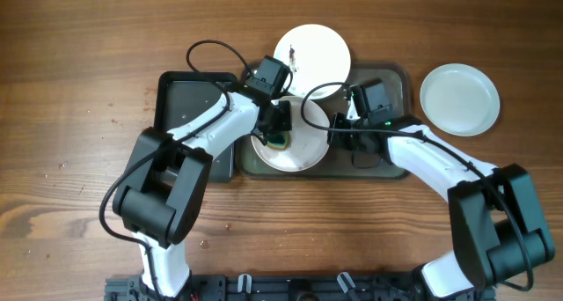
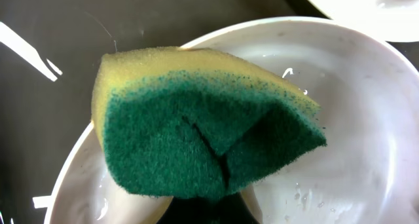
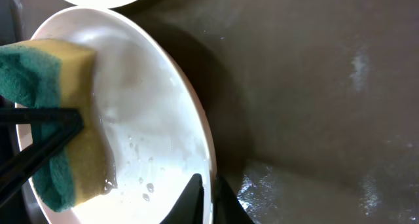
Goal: Clean dirty plates on tray and stack at the side
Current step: 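Scrub the lower plate's stain with the sponge in the left gripper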
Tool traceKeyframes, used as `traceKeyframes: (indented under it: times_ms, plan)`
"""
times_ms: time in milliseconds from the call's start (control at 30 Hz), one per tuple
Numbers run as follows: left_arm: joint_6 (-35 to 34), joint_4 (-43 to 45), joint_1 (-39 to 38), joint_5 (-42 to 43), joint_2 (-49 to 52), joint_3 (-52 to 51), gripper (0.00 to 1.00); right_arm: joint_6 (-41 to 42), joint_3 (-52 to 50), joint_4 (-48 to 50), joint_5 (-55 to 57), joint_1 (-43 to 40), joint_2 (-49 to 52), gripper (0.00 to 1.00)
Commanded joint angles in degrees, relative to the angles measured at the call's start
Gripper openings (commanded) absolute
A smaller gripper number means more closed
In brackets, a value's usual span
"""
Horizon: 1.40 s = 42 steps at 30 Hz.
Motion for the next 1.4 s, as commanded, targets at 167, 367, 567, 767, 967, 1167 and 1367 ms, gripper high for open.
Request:
traceKeyframes:
  times_ms: [167,367,567,767,967,1167,1367]
  plan:
    - [-1.2,-0.4,-2.6,6.5,4.0,-1.0,0.04,4.6,0.8,1.3,-0.7,2.6,3.6,0.06]
    - [-1.1,-1.2,-2.6,6.5,4.0,-1.0,0.04,6.0,0.8,2.3,-1.2,2.6,5.0,0.04]
    - [-1.1,-1.2,-2.6,10.9,4.0,-1.0,0.04,6.0,0.8,2.8,-2.3,2.6,5.0,0.04]
    - [-0.9,-1.0,-2.5,25.0,4.0,-1.0,0.04,5.9,0.8,3.1,-2.4,2.6,5.0,0.04]
    - [0.3,-0.4,-1.3,29.2,1.5,-0.8,0.04,5.8,0.8,3.1,-2.4,2.6,5.0,0.04]
    - [0.8,0.7,1.7,18.1,-9.2,-0.6,0.04,5.8,0.8,3.1,-2.4,2.6,5.0,0.04]
    - [0.8,0.3,3.4,3.7,-16.7,-0.6,0.04,5.8,0.8,3.1,-2.4,2.6,5.0,0.04]
